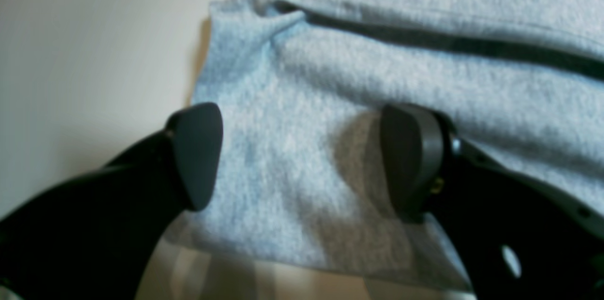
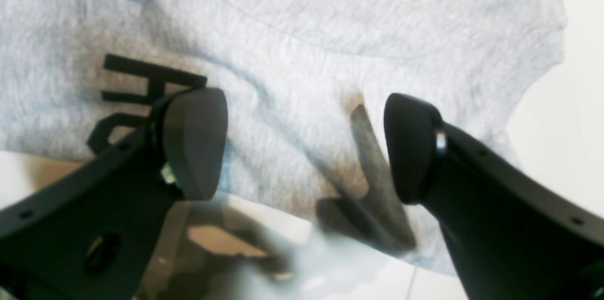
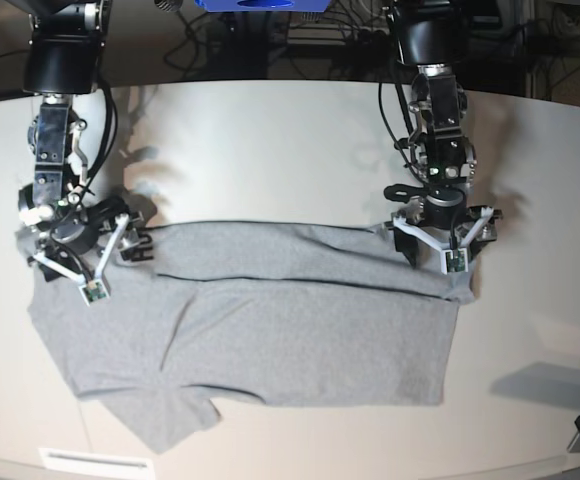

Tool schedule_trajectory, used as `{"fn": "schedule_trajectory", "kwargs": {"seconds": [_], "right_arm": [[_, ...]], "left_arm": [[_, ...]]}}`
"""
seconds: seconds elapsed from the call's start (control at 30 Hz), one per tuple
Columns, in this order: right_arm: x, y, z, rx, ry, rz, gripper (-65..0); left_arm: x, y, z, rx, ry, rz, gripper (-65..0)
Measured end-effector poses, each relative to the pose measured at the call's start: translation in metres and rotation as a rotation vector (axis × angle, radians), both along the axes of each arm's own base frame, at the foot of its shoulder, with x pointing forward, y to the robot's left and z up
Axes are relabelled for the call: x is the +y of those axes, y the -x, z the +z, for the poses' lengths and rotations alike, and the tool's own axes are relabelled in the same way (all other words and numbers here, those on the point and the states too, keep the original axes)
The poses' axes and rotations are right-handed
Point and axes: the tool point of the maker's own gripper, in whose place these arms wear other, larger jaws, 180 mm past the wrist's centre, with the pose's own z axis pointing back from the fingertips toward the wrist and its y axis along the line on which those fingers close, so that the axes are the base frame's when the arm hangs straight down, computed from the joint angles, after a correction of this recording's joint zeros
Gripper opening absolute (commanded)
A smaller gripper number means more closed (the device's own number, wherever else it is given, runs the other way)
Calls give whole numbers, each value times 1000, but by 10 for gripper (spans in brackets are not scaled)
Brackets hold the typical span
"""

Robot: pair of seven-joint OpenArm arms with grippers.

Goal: Fold the T-shirt properly
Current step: 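Lower both grippers onto the shirt's shoulder edge, then grasp the shoulder edge with both grippers and pull toward the robot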

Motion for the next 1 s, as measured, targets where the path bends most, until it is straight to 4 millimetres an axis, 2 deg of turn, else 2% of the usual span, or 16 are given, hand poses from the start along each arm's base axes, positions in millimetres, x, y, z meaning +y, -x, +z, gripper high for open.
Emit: {"fn": "schedule_trajectory", "kwargs": {"seconds": [0.23, 0.4, 0.63, 0.9, 1.0], "right_arm": [[-10, 14, -7, 22, -33, -54, -154], [-18, 34, 0, 46, 22, -62, -154], [-25, 51, 4, 92, 71, -78, -154], [-26, 62, 4, 98, 89, -74, -154], [-26, 67, 3, 100, 88, -74, -154]], "left_arm": [[4, 9, -5, -9, -13, -12, -146], [7, 9, -5, -5, -16, -12, -146], [12, 16, -6, -3, -33, -18, -146], [16, 32, -9, -4, -52, -29, -146], [20, 45, -6, 5, -77, -39, -146]]}}
